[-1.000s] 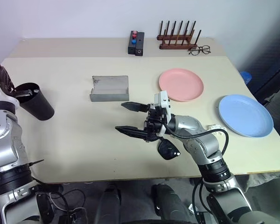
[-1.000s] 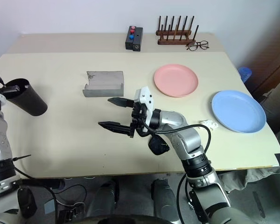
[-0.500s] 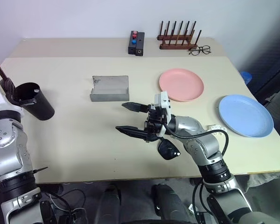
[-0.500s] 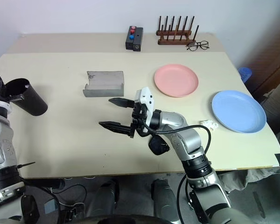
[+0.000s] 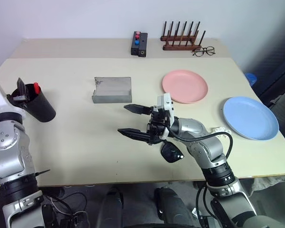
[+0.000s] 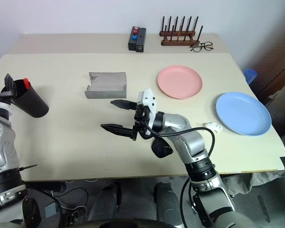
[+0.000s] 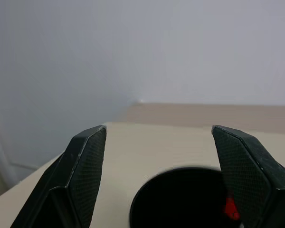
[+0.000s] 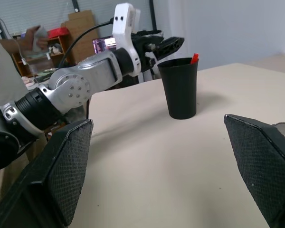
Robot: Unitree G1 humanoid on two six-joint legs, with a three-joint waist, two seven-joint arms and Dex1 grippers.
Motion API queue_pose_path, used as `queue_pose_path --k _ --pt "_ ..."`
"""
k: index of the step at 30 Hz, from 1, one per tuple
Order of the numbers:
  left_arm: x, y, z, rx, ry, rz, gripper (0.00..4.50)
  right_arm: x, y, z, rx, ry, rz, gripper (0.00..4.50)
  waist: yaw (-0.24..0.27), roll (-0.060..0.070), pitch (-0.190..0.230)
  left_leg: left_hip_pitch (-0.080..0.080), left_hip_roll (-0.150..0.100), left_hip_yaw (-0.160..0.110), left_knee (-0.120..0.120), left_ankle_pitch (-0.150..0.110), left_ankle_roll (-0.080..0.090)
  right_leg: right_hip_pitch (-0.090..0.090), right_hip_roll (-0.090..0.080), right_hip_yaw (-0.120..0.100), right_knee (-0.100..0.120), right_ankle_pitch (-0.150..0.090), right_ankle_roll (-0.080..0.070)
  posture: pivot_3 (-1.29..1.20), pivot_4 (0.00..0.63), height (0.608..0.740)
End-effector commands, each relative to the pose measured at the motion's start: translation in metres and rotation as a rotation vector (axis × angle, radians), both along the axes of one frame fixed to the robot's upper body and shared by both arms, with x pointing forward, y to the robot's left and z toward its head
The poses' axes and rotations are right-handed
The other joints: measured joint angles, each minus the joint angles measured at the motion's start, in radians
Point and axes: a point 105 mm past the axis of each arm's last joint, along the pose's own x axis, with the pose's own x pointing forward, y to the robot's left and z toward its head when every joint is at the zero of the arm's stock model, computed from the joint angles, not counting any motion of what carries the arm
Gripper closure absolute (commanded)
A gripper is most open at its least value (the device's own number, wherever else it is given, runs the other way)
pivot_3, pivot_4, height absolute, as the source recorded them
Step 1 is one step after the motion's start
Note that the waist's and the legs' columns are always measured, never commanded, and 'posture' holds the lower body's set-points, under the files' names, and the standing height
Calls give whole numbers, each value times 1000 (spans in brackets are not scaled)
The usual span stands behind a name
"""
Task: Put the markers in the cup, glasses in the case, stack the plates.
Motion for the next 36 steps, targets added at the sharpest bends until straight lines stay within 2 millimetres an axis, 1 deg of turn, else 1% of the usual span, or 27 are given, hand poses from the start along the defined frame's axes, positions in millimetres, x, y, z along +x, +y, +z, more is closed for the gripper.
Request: queue_pose_path --k 1,2,3,4,5,6,7,10,11,15,17,21,24,25,30,31,33,36 --pt "9 -45 44 107 -68 -212 890 -4 0 10 24 -43 9 0 1 0 0 0 0 0 0 0 0 0 0 0 0 0 0 0 150 740" --pt "15 -60 46 123 -45 -298 890 -4 0 10 24 -43 10 0 1 0 0 0 0 0 0 0 0 0 0 0 -1 0 0 0 150 740" --pt "25 -86 42 170 47 -435 623 -4 0 10 23 -43 12 0 -1 0 0 0 0 0 0 0 0 0 0 0 -1 0 0 0 150 740" --pt "34 -109 32 222 161 -553 355 -3 1 10 23 -44 14 0 -1 0 0 0 0 0 0 0 0 0 0 0 -1 0 0 0 150 740" --pt "39 -124 20 260 266 -633 51 -3 2 10 23 -46 15 0 -2 0 0 0 0 0 0 0 0 0 0 0 0 0 0 0 150 740" --pt "43 -133 8 284 359 -687 16 -3 2 10 23 -47 15 0 -5 1 0 1 0 0 0 0 0 0 0 0 0 0 0 0 150 740" --pt "44 -136 3 293 409 -711 16 -3 3 10 23 -48 16 0 -8 1 0 1 0 0 -1 0 0 1 0 0 -1 0 0 0 150 740" --pt "53 -152 -27 387 620 -842 16 0 1 11 20 -60 4 0 -18 2 1 1 0 0 -2 0 0 0 0 1 0 0 0 0 150 740" --pt "58 -153 -33 392 675 -864 16 1 0 11 18 -63 -4 0 -20 2 1 1 0 0 -2 0 0 -1 1 0 0 0 0 0 150 740" --pt "77 -146 -46 403 800 -858 16 3 -5 10 12 -68 -34 0 -20 2 1 0 0 -1 -2 0 0 -2 1 0 0 -1 0 0 150 740" --pt "84 -145 -52 381 854 -874 16 3 -8 8 9 -66 -48 0 -16 2 1 0 0 -1 -2 0 0 -2 1 0 0 -1 1 0 150 740" --pt "89 -156 -58 355 913 -969 16 -1 -9 6 7 -61 -63 0 -8 2 1 -1 0 -1 -2 0 0 -2 1 0 0 -1 0 0 150 740" --pt "93 -154 -74 351 1040 -968 16 -1 -11 7 7 -63 -79 0 -7 2 1 -1 0 -1 -1 0 0 -2 1 0 0 -1 0 0 150 740" --pt "93 -154 -76 356 1055 -977 16 0 -12 7 7 -64 -83 0 -8 2 1 -1 0 -1 -1 0 0 -2 1 0 0 -1 0 0 150 740" --pt "104 -150 -77 332 1055 -953 16 0 -16 7 -2 -66 -93 0 -9 2 1 -1 0 -1 -2 0 1 -2 1 0 1 -1 1 0 150 740" --pt "105 -150 -77 322 1051 -956 254 0 -17 6 -4 -66 -94 0 -10 2 1 -1 0 -1 -2 0 1 -2 1 0 0 -1 1 0 150 740" --pt "105 -150 -78 312 1044 -968 924 -1 -17 6 -7 -66 -94 0 -10 2 1 -1 0 -1 -1 0 1 -2 1 0 0 0 2 0 150 740" --pt "103 -151 -79 312 1032 -998 2418 -1 -18 7 -10 -68 -95 0 -9 2 1 -1 0 -1 -2 0 1 -2 1 0 0 0 3 0 150 740"
